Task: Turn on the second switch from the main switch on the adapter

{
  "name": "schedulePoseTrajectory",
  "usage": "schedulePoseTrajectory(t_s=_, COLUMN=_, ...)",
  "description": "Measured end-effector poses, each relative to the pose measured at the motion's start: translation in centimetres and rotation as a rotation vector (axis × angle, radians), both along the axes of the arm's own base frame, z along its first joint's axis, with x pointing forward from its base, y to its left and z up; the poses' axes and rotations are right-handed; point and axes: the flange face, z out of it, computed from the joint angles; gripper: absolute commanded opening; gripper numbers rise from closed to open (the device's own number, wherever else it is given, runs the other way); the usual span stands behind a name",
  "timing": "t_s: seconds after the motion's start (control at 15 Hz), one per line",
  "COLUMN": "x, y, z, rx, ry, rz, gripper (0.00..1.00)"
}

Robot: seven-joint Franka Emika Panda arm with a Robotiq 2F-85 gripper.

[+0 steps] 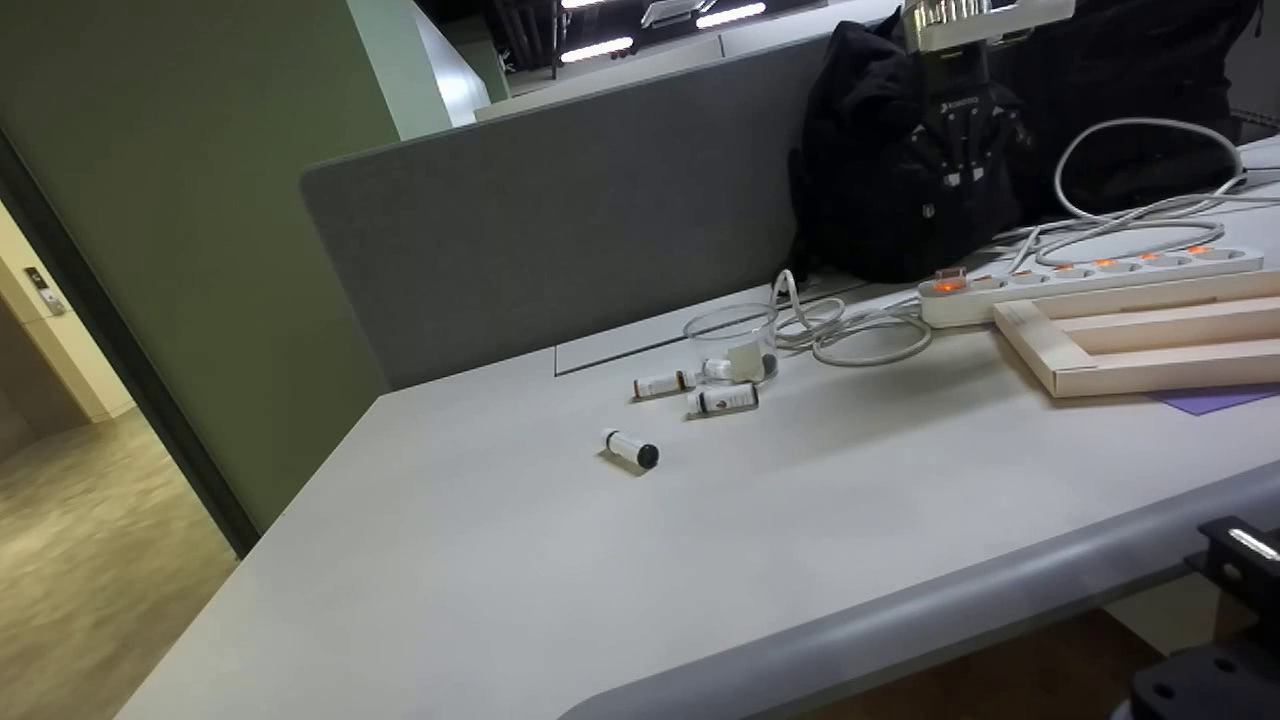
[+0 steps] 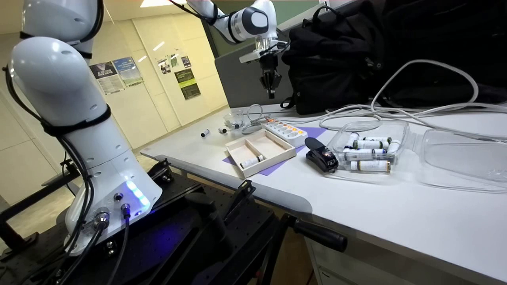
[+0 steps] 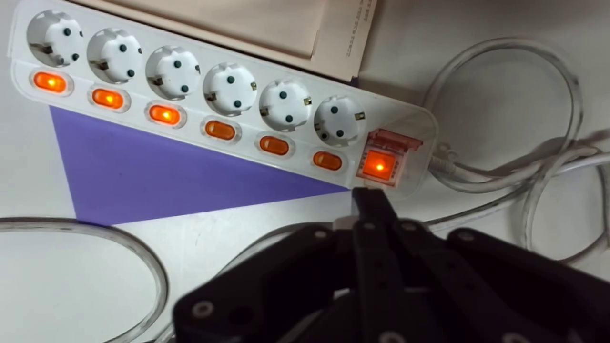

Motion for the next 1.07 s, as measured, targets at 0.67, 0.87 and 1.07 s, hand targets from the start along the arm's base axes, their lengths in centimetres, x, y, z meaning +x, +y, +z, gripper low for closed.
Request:
schedulePoseTrajectory(t_s=0.67, x=-1.3, y=-1.6, z=-2.7, rx=-0.073, ry=-0.028, rz=0.002, gripper=0.00)
schedulePoseTrajectory(t_s=0.87, x=-2.2, y=-1.7, z=-4.1, rx=-0.077, ry=-0.005, rz=-0.003, gripper=0.00)
schedulePoseTrajectory(t_s=1.07, x=-3.0, y=-1.8, z=-5.7, rx=-0.079, ry=-0.005, rz=-0.007, gripper=0.00)
